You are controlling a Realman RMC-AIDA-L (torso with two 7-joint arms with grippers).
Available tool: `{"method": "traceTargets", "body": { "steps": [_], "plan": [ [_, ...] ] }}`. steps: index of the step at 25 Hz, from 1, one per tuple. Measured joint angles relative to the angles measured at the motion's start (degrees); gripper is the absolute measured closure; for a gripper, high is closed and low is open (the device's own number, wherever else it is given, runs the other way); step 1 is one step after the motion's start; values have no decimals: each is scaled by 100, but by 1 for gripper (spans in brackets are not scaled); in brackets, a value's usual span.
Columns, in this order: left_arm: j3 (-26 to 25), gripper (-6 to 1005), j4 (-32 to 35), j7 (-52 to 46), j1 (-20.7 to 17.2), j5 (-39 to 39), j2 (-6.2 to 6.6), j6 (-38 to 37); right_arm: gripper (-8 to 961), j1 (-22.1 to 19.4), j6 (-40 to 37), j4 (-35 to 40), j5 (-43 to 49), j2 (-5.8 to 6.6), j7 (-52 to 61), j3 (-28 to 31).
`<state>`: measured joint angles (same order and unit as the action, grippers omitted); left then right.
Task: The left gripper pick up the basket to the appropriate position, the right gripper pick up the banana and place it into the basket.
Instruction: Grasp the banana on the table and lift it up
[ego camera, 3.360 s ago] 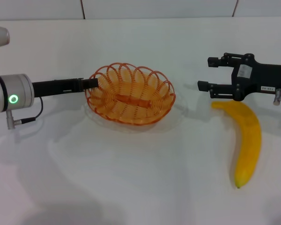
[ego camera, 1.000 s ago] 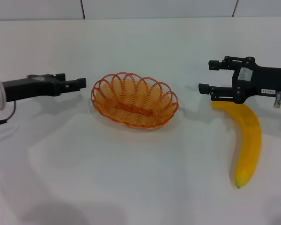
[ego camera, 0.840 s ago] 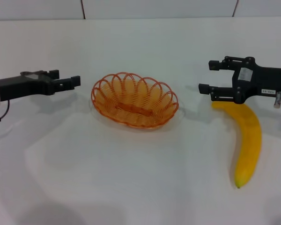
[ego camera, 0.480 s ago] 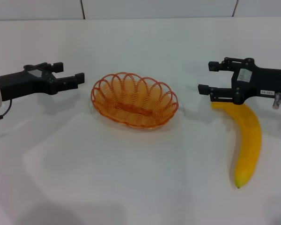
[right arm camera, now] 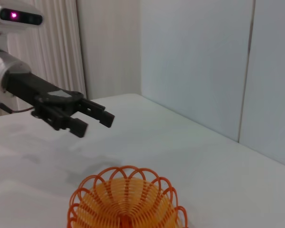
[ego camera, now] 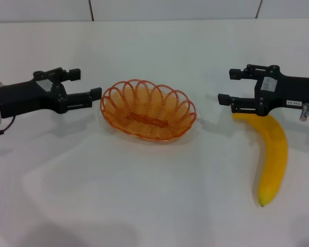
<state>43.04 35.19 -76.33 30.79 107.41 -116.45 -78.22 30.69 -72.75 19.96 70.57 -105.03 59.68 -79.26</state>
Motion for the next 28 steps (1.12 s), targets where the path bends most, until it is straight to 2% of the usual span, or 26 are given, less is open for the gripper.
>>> {"method": "traceTargets", "body": {
  "steps": [9, 12, 14, 18, 21, 25, 26, 28],
  "plan": [
    [13, 119, 21, 403, -64, 55, 20, -575, 190, -20, 80, 88, 17, 29, 294, 8],
    [14, 119, 24, 589, -107, 86, 27, -742, 190, -124, 242, 440, 258, 19, 664, 56],
    [16, 119, 29, 706, -133, 118, 30, -852, 191, -297, 423, 886, 467, -31, 935, 75],
    [13, 119, 32, 743, -152, 131, 30, -892, 190, -854, 943, 2277, 1260, -270, 1743, 159],
    [16, 119, 32, 748, -154, 132, 30, -890, 190, -1238, 1082, 3352, 2220, -563, 2467, 486],
    [20, 119, 32, 751, -153, 132, 28, -883, 191, -1500, 1034, 4344, 3544, -1023, 3208, 1022],
    [20, 119, 32, 751, -153, 132, 28, -881, 191, -1544, 1010, 4518, 3785, -1092, 3359, 1076],
    [20, 119, 32, 752, -151, 132, 27, -873, 191, -1576, 872, 4738, 4052, -1130, 3618, 1082]
  ]
}}
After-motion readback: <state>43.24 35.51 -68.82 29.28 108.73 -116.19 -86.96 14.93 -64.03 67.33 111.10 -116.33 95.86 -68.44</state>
